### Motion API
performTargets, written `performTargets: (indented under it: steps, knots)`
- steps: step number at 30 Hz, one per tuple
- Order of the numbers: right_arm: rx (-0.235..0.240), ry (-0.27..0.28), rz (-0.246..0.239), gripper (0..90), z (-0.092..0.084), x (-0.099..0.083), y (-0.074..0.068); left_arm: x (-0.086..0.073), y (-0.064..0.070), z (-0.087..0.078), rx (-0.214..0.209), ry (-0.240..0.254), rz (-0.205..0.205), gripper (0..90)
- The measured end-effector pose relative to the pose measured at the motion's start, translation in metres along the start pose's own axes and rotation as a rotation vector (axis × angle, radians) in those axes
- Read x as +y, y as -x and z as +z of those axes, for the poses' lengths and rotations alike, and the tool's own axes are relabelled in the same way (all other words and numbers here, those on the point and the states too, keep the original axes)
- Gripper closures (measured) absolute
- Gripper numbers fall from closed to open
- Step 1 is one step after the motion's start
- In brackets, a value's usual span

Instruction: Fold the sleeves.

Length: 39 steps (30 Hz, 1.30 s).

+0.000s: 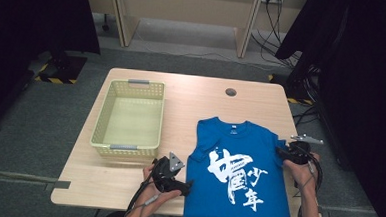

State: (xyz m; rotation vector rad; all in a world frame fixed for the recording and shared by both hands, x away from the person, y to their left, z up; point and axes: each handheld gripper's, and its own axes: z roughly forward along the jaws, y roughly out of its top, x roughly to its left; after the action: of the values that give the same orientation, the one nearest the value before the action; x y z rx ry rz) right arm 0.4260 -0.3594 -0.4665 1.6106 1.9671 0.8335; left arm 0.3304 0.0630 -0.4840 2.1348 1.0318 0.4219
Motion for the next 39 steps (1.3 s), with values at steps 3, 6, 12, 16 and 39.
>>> performTargets:
  steps: [3, 6, 12, 16, 39]
  knots:
    - [0.008, 0.033, -0.014, 71.0, -0.005, 0.001, -0.003, 0.000, 0.000, 0.000, 0.000, 0.000, -0.002, 1.5]
    - [0.027, 0.067, -0.047, 73.4, -0.013, 0.006, -0.012, 0.000, 0.000, 0.000, 0.000, -0.001, 0.000, 1.4]
    - [0.073, 0.073, -0.099, 74.7, -0.018, 0.009, -0.028, 0.000, 0.000, 0.000, 0.000, -0.001, -0.001, 1.4]
    - [0.063, 0.076, -0.132, 69.1, -0.021, 0.011, -0.036, 0.000, 0.000, 0.000, 0.000, -0.001, -0.001, 1.3]
    - [-0.021, -0.011, -0.184, 62.3, 0.000, 0.004, -0.039, 0.000, 0.000, 0.000, 0.001, -0.001, -0.002, 1.0]
